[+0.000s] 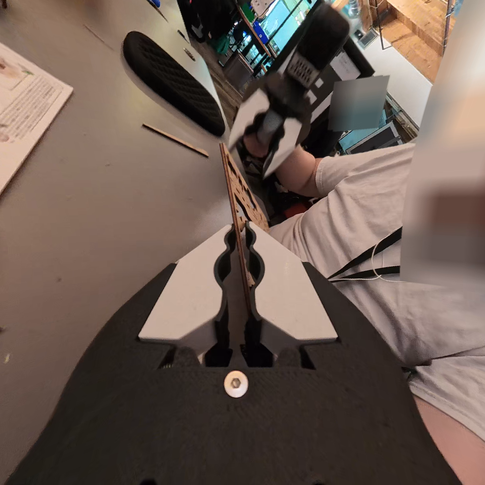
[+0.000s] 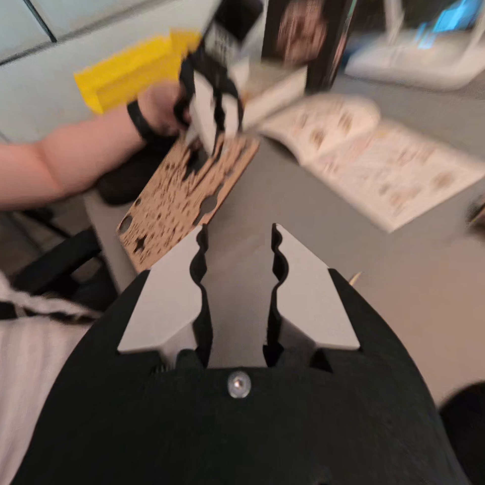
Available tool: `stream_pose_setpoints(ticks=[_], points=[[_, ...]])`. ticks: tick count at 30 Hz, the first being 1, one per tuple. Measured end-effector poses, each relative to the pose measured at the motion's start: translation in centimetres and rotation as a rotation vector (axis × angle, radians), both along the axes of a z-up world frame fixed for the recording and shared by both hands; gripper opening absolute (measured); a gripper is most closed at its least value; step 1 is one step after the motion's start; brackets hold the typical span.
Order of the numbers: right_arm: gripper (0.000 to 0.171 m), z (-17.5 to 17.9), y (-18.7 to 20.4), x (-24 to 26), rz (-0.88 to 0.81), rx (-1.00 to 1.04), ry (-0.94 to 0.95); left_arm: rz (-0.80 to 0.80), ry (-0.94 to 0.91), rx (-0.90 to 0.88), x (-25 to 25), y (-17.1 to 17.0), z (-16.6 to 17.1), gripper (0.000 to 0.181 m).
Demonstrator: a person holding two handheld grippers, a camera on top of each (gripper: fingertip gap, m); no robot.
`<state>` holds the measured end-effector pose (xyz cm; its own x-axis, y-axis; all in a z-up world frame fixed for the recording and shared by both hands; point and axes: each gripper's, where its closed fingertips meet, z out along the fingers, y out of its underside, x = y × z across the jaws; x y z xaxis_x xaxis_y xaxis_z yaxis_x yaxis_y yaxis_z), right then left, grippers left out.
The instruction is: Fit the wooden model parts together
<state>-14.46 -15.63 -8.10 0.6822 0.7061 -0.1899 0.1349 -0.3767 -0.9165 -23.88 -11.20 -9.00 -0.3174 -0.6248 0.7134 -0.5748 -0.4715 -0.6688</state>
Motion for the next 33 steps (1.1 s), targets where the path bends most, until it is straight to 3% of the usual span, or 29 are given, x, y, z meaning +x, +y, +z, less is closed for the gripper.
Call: stream_pose_setpoints(ticks=[2, 5, 8, 15, 18, 22, 33], points=[[0.044, 3.5, 2.2, 0.7, 0.034, 0.188, 0.046, 0.03, 0.004, -0.012, -0.1, 0.7, -0.2, 0.004], [0.052, 6.8, 5.1, -0.1, 0.148, 0.189, 0.206, 0.055, -0.007, -0.034, -0.1, 1.0, -0.1, 0.004], [0.031, 8.3, 7.9, -1.4, 0.239, 0.149, 0.251, 0.063, -0.022, -0.04, -0.5, 1.1, 0.2, 0.004], [0.024, 8.2, 15.6, 0.8, -0.009, 0.549, -0.346, 0.119, -0.035, -0.009, -0.5, 2.4, 0.2, 0.005], [0.024, 6.5, 15.9, 0.3, 0.013, 0.548, -0.263, 0.138, -0.03, -0.004, -0.6, 2.8, 0.1, 0.005], [0.022, 3.8, 15.9, 0.4, 0.018, 0.366, -0.127, 0.148, -0.006, -0.021, -0.5, 3.0, -0.4, 0.005], [0.027, 7.0, 14.3, 0.0, 0.09, 0.452, 0.006, 0.156, 0.029, -0.009, -0.2, 3.1, -1.1, 0.005]])
